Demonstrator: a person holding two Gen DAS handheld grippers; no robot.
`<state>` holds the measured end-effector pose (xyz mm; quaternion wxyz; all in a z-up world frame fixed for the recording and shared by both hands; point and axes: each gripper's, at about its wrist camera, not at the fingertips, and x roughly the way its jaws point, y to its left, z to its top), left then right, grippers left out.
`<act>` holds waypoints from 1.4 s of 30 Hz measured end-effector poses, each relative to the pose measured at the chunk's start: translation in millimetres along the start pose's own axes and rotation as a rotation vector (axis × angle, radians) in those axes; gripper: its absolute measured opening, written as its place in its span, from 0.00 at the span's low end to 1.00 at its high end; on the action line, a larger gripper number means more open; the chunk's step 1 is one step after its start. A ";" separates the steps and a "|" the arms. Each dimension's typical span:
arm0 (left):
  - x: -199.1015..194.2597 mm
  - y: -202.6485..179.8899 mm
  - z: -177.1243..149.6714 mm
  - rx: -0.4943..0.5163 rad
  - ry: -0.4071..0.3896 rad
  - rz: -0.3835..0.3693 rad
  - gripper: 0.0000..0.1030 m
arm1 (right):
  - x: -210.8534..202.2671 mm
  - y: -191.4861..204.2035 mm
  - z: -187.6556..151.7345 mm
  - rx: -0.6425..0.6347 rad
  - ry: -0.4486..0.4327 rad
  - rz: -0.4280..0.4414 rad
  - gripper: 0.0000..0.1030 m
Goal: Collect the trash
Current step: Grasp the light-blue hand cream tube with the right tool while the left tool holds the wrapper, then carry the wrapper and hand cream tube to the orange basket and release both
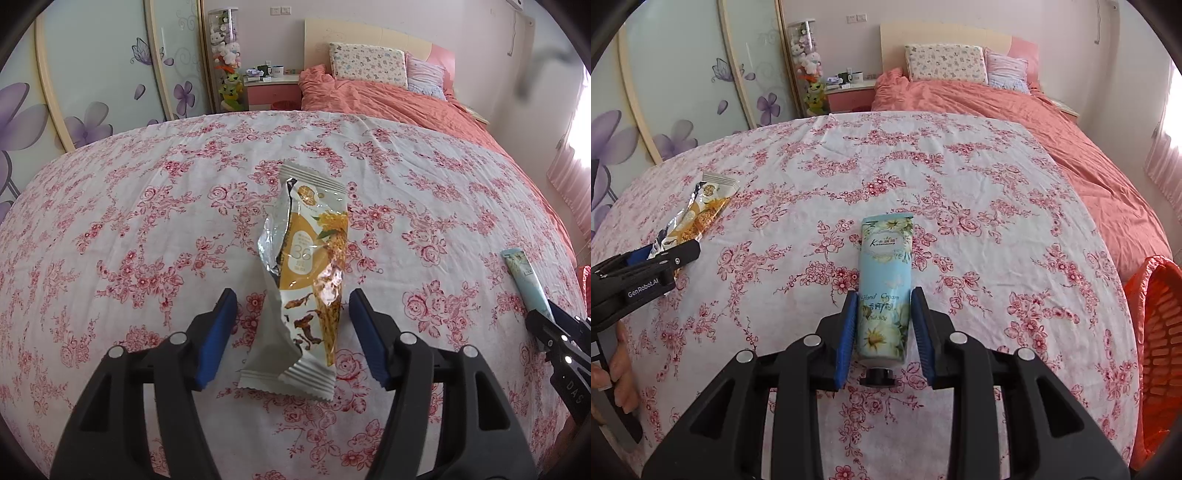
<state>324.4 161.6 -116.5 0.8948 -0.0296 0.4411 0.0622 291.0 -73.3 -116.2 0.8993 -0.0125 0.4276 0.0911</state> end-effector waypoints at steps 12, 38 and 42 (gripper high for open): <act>2.7 0.7 1.4 -0.011 0.011 0.010 0.73 | 0.0 -2.8 -0.2 0.010 0.000 -0.008 0.30; -5.3 -14.9 3.0 0.058 -0.020 0.001 0.32 | -10.9 -16.4 -7.8 0.050 -0.006 0.020 0.28; -15.9 -14.9 1.7 0.062 -0.043 0.009 0.32 | -19.2 -21.9 -7.2 0.061 -0.018 0.011 0.28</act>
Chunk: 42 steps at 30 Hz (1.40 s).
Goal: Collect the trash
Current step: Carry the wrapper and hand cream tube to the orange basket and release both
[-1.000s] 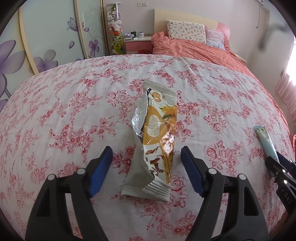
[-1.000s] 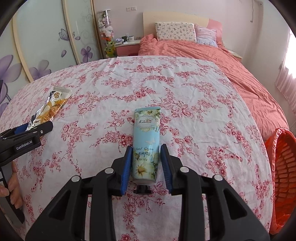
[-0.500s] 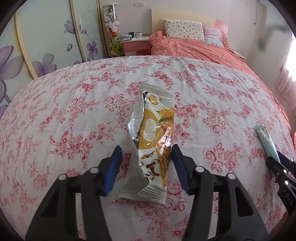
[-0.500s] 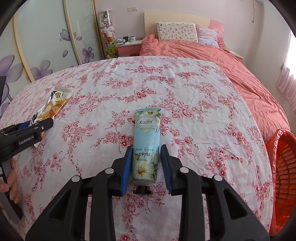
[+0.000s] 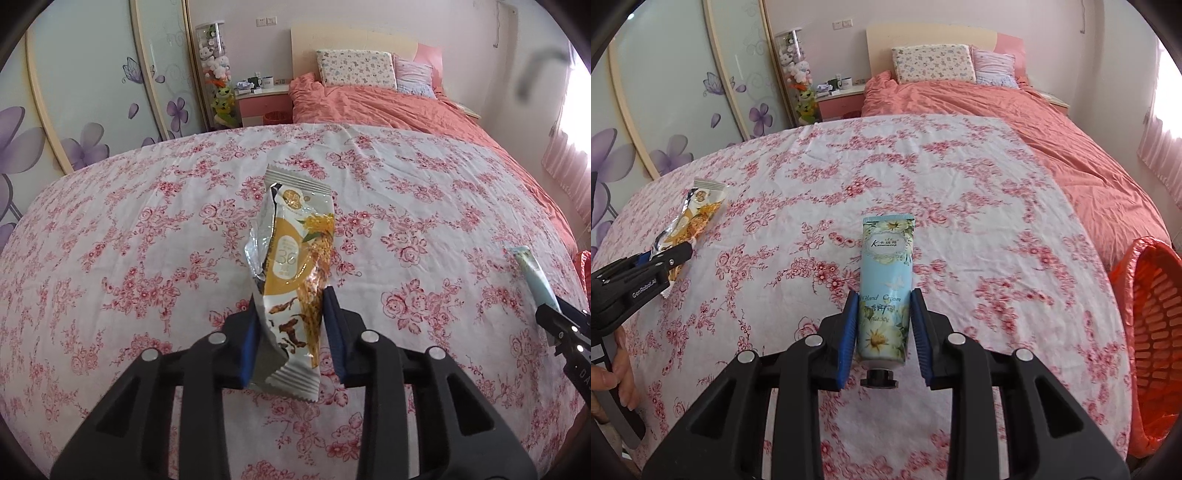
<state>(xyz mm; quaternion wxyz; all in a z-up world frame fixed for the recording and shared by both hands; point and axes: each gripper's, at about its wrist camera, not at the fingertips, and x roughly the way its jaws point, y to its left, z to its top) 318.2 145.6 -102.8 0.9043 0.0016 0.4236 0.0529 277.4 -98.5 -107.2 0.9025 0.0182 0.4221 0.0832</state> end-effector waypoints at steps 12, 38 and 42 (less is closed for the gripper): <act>-64.4 -18.8 5.8 0.022 -0.092 -0.019 0.32 | -56.8 -13.9 0.3 0.020 -0.101 0.010 0.28; -172.8 -198.4 -6.8 0.218 -0.174 -0.381 0.32 | -177.1 -120.8 -18.2 0.171 -0.353 -0.088 0.28; -175.7 -242.3 -9.9 0.263 -0.168 -0.443 0.32 | -183.4 -149.3 -27.2 0.215 -0.360 -0.127 0.28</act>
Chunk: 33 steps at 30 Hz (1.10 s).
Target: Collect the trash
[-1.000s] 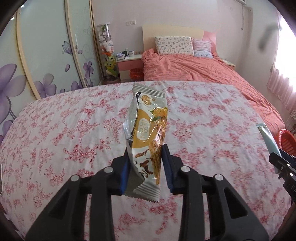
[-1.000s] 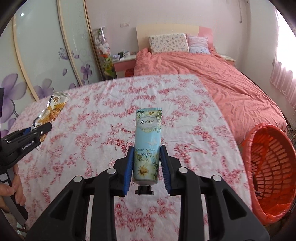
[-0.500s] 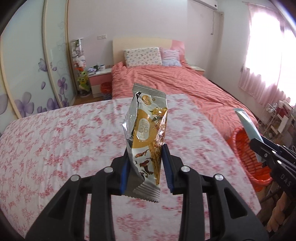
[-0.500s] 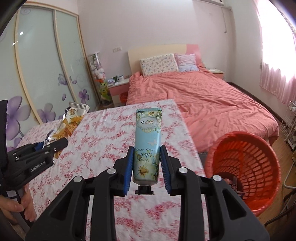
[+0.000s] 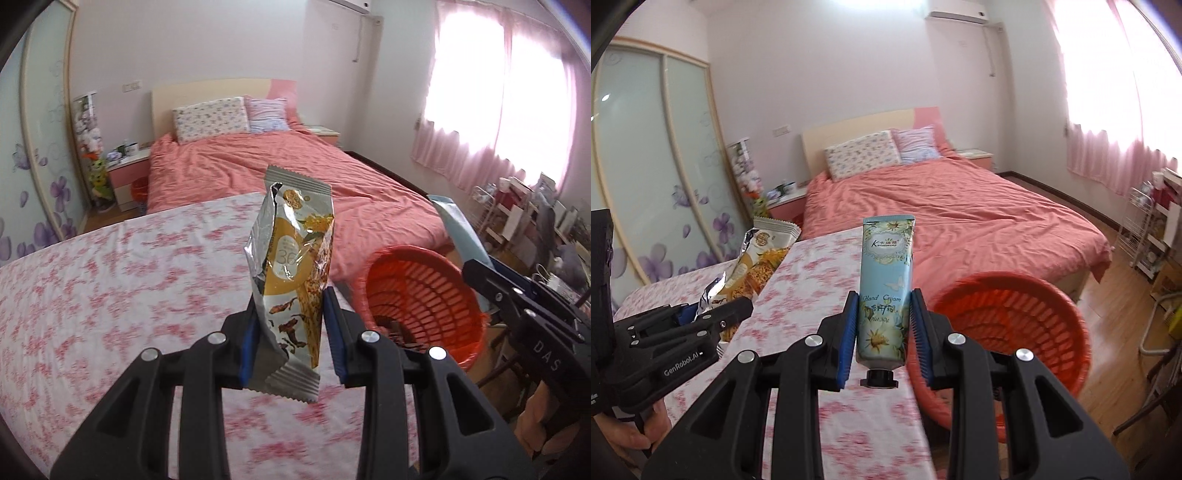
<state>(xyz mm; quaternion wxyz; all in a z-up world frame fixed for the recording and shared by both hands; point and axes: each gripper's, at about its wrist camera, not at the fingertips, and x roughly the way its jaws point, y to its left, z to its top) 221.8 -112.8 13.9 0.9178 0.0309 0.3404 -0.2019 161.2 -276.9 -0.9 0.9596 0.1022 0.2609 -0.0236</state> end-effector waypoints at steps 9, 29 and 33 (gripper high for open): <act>48.2 -82.4 8.6 0.063 0.035 -0.125 0.32 | 7.8 -71.1 -1.3 0.117 0.002 -0.081 0.28; 102.7 -82.6 -16.7 0.045 0.097 -0.074 0.63 | 8.8 -115.6 -22.7 0.187 -0.030 -0.132 0.73; 61.4 -56.3 -33.7 0.026 0.030 -0.017 0.69 | -18.4 -92.6 -26.9 0.136 -0.091 -0.144 0.85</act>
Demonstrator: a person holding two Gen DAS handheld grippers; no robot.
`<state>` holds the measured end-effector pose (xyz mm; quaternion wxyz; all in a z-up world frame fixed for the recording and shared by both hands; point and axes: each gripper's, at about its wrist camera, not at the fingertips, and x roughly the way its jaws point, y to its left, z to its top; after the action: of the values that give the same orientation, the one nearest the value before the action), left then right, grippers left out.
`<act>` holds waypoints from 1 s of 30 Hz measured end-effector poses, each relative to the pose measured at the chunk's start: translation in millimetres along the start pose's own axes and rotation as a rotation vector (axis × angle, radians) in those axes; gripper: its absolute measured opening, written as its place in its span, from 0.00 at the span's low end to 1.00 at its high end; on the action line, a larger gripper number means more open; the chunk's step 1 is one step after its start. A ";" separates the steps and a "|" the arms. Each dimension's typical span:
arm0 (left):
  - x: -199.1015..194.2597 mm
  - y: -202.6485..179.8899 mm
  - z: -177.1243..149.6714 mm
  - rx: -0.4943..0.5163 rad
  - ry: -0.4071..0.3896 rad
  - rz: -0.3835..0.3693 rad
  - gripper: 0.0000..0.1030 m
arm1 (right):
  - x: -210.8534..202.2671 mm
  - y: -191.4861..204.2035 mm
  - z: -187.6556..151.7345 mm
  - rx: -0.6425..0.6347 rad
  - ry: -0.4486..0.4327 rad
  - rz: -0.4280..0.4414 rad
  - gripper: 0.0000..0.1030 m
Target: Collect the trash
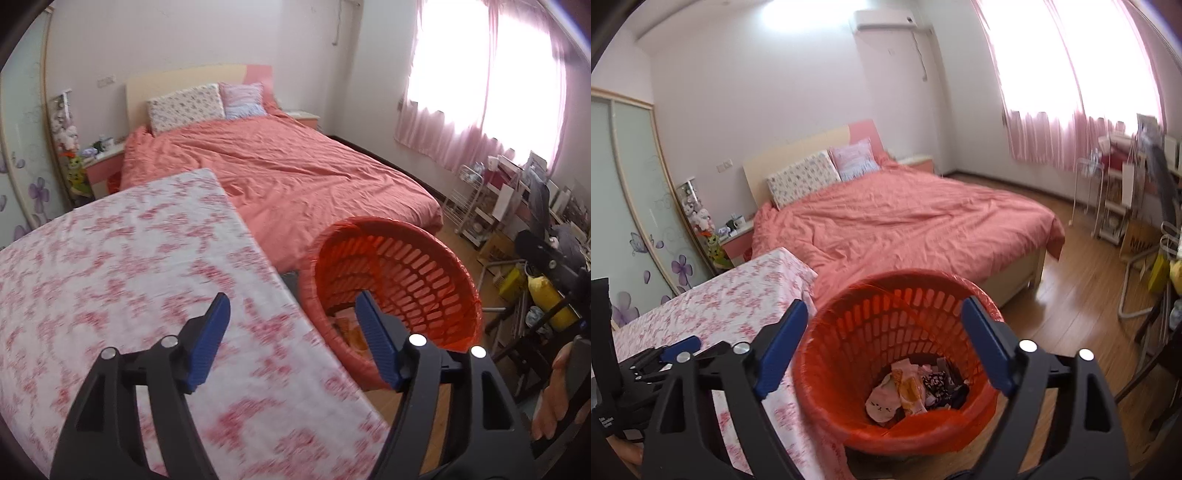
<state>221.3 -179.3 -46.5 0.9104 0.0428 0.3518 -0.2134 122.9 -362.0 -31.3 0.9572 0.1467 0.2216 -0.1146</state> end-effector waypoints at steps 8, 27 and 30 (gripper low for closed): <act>-85.6 48.4 -49.8 -0.054 -0.120 0.153 0.88 | -63.5 45.7 -17.3 -0.064 -0.124 -0.033 0.98; -203.7 83.3 -140.9 -0.171 -0.240 0.404 0.96 | -119.0 102.3 -88.7 -0.165 -0.172 -0.319 0.98; -209.4 83.8 -148.4 -0.185 -0.235 0.416 0.96 | -119.2 105.3 -93.1 -0.152 -0.145 -0.307 0.98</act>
<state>25.5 5.5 -25.7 0.9694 0.0055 0.2451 0.0084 12.1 -214.7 -32.4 0.9502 0.0300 0.1797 -0.2526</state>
